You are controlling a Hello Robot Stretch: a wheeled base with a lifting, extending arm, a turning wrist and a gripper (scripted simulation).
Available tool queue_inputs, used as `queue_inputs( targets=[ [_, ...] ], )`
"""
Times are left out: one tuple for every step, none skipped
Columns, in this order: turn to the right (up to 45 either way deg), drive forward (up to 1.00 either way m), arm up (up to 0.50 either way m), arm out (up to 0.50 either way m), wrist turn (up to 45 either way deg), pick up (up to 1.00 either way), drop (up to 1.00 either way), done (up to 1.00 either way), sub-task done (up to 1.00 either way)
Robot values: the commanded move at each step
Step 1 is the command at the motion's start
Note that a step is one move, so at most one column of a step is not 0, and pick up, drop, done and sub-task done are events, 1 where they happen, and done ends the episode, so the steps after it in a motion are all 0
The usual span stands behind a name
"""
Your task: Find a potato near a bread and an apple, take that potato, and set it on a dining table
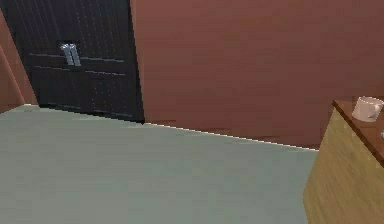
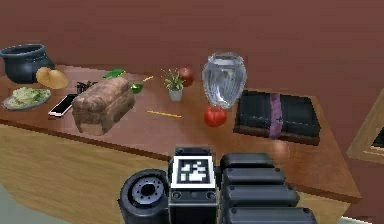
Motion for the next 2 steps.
queue_inputs(
  targets=[
    [-45.0, 0.00, 0.00, 0.00, 0.0, 0.00, 0.00, 0.00, 0.00],
    [-42.0, 0.00, 0.00, 0.00, 0.0, 0.00, 0.00, 0.00, 0.00]
  ],
)
